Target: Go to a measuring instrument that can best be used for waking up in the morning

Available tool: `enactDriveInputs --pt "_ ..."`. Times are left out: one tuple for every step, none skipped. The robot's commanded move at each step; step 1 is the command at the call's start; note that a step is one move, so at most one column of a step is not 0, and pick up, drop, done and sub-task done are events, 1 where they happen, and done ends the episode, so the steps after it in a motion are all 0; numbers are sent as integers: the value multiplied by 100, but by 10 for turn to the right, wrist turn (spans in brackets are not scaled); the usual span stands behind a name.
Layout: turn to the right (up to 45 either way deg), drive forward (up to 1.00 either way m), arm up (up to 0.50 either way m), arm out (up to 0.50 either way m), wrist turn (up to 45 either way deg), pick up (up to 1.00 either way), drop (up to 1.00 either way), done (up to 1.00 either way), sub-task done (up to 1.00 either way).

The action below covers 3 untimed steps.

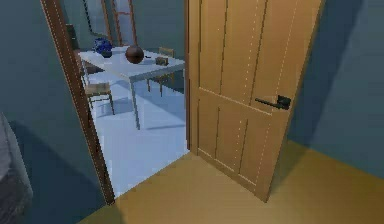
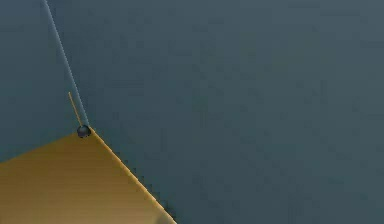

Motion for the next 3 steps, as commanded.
enactDriveInputs --pt "0 5 0 0 0 0 0 0 0" --pt "0 60 0 0 0 0 0 0 0" --pt "-390 0 0 0 0 0 0 0 0"
